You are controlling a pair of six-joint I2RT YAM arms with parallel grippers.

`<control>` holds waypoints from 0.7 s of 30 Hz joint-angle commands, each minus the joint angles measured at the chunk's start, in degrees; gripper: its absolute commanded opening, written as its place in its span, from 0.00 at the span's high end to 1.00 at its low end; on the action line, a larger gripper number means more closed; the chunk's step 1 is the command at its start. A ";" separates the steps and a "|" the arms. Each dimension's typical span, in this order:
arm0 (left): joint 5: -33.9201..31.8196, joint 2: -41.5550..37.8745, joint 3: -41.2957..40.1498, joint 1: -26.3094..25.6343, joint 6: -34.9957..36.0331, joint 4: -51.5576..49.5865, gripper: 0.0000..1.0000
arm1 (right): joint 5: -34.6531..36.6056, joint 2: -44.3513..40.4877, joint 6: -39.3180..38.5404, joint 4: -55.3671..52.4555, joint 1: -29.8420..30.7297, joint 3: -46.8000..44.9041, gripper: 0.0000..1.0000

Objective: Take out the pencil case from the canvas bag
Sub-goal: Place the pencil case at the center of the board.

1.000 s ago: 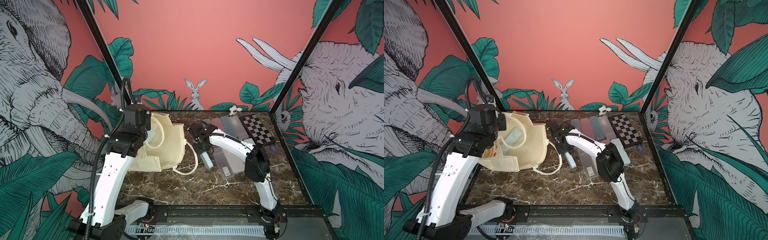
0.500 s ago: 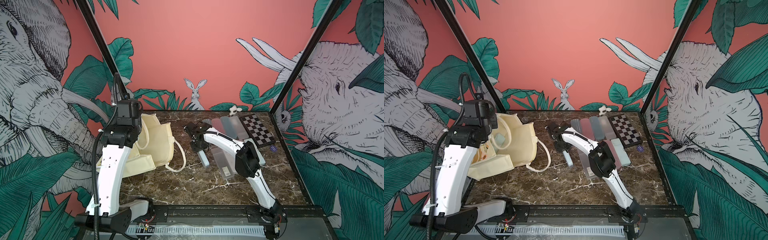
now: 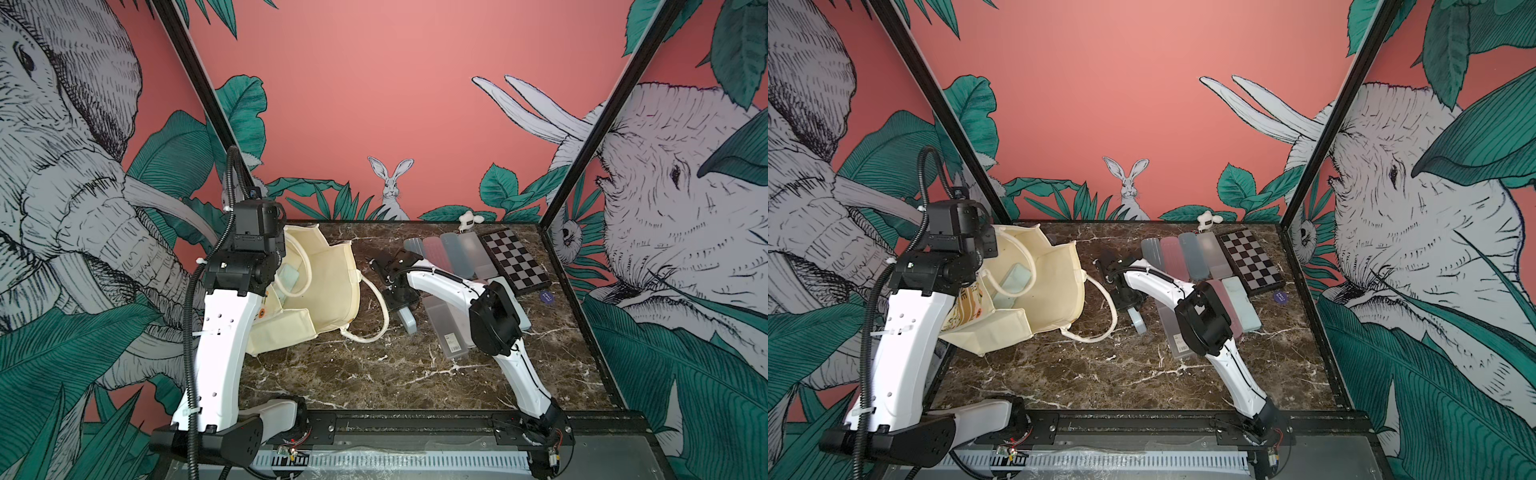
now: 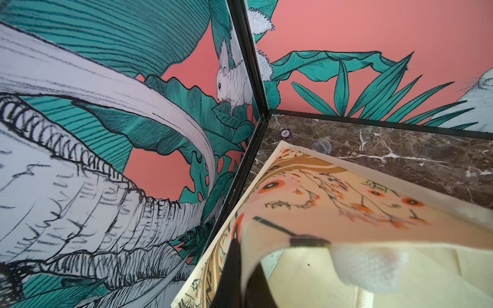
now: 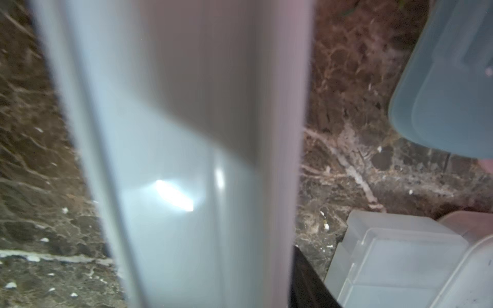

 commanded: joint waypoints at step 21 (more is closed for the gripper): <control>3.96 5.22 7.93 3.02 -0.32 4.72 1.00 | 13.03 -20.92 11.51 0.56 7.27 -25.05 0.77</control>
